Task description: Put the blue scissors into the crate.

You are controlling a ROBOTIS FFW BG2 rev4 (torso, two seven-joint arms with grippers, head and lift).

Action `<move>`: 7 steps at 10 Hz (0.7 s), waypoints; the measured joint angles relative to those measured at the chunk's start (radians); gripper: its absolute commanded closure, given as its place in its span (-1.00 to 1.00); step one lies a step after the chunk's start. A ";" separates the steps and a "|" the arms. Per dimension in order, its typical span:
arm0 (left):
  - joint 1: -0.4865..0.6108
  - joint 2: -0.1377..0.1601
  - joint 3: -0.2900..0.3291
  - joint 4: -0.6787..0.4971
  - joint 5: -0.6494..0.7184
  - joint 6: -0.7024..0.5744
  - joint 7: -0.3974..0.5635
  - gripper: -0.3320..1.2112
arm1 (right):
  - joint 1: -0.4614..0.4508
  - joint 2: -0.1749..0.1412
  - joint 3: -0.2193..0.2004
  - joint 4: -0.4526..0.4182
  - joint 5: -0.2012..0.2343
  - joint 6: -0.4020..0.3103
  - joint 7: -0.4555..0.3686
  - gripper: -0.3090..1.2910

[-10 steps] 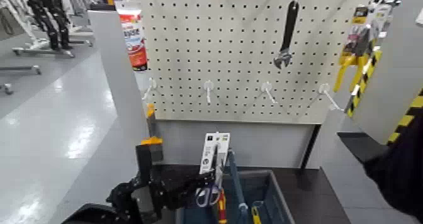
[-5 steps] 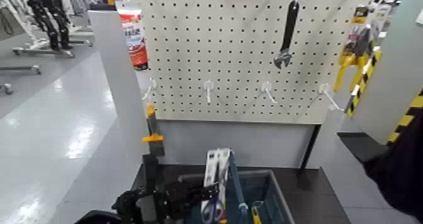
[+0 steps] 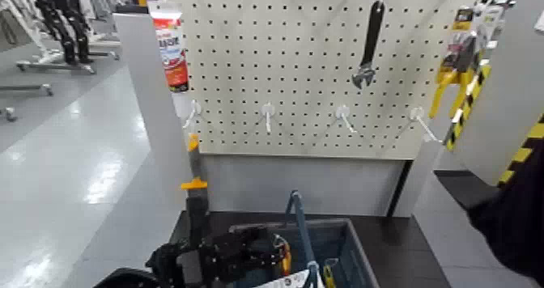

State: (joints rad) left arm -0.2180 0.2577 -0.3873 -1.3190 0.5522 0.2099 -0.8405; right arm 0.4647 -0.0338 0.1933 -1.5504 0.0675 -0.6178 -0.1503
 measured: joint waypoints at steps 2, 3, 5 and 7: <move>-0.001 0.000 -0.002 -0.003 -0.001 -0.001 0.000 -0.52 | 0.000 0.000 0.000 0.001 0.000 0.000 0.000 -0.45; -0.001 0.000 -0.001 -0.005 -0.003 -0.001 0.000 -0.52 | 0.000 0.000 0.000 0.001 0.000 0.000 0.000 -0.45; 0.011 -0.005 0.020 -0.026 -0.043 -0.008 0.002 -0.52 | 0.002 0.000 -0.002 0.000 0.000 -0.002 -0.001 -0.45; 0.064 -0.024 0.079 -0.082 -0.142 -0.061 0.070 -0.51 | 0.003 0.000 -0.003 0.000 0.000 -0.005 -0.003 -0.45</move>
State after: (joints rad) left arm -0.1536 0.2341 -0.3085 -1.4011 0.4106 0.1490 -0.7707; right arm 0.4678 -0.0337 0.1903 -1.5507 0.0675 -0.6223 -0.1537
